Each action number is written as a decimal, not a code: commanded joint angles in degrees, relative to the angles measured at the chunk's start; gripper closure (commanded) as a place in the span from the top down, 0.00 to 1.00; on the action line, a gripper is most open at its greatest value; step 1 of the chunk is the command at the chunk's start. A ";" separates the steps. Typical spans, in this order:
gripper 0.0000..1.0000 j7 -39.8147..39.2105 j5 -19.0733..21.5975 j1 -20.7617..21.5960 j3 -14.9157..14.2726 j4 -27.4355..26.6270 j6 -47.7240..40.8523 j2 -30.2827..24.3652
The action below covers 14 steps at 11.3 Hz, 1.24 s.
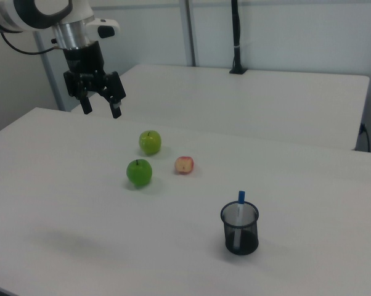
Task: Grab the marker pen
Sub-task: 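Move the open gripper toward the black mesh pen cup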
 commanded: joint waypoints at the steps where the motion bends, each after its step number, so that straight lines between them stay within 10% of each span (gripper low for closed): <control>1: 1.00 -0.21 -0.34 0.05 -0.72 -0.41 0.22 -0.42; 8: 1.00 -1.09 -0.34 -1.61 -0.90 -0.05 0.57 -0.25; 14: 1.00 -12.69 -0.87 -12.41 -0.99 0.03 3.45 2.65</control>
